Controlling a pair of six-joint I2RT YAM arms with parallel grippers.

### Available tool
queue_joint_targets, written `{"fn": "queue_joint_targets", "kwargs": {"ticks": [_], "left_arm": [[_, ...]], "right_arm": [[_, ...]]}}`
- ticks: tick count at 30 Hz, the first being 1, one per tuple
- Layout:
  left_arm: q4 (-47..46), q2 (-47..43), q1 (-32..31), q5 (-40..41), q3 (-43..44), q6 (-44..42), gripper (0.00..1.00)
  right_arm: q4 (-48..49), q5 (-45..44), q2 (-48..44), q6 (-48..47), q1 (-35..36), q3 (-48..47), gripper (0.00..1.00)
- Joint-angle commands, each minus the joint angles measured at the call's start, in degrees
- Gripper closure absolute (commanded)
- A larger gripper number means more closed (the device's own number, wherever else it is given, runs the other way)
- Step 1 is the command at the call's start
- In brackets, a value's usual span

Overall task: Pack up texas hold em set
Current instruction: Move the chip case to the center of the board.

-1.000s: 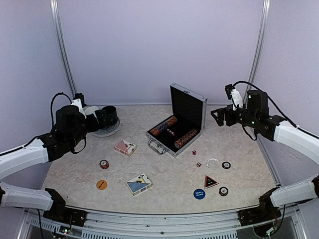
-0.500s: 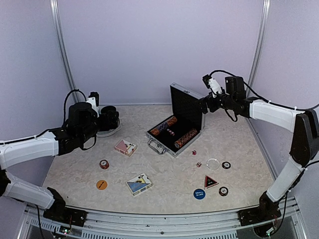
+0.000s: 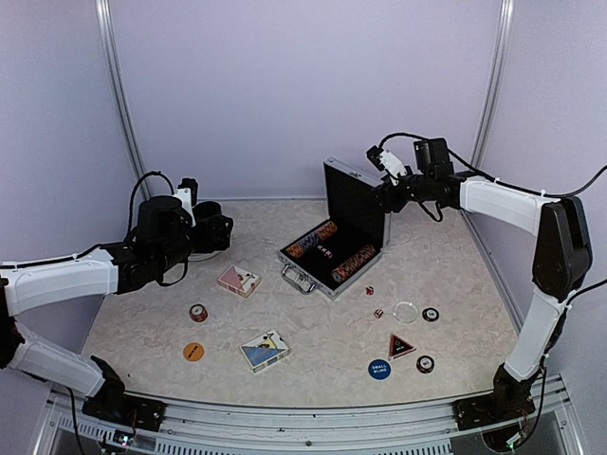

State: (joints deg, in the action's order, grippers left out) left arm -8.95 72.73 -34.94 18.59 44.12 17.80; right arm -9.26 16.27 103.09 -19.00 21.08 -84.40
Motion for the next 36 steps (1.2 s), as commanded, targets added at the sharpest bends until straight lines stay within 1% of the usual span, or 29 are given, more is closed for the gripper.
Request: {"fn": "queue_joint_targets", "kwargs": {"ticks": [1, 13, 15, 18, 19, 33, 36], "left_arm": [[-0.7, -0.2, -0.5, -0.2, 0.8, -1.2, 0.01], [-0.6, 0.0, -0.5, 0.2, 0.7, -0.9, 0.01], [-0.6, 0.0, -0.5, 0.2, 0.8, -0.9, 0.01], [-0.5, 0.1, -0.5, 0.2, 0.8, -0.9, 0.01], [-0.5, 0.1, -0.5, 0.2, 0.7, -0.9, 0.01], [-0.2, 0.4, -0.7, 0.0, 1.0, -0.9, 0.01], [-0.2, 0.4, -0.9, 0.0, 1.1, -0.9, 0.01]], "right_arm": [[-3.5, 5.9, 0.0, -2.3, -1.2, -1.6, 0.44], [-3.4, 14.4, -0.8, -0.7, -3.4, -1.1, 0.77], [-2.9, 16.6, -0.9, 0.0, -3.7, -0.9, 0.84], [-1.9, 19.2, -1.2, 1.2, -3.9, -0.3, 0.97], [-1.6, 19.8, -1.3, 1.6, -3.9, -0.1, 1.00], [1.8, 32.1, -2.3, 6.5, -3.6, 2.9, 1.00], [1.1, 32.9, -2.0, 6.5, -3.1, 2.7, 1.00]]}}
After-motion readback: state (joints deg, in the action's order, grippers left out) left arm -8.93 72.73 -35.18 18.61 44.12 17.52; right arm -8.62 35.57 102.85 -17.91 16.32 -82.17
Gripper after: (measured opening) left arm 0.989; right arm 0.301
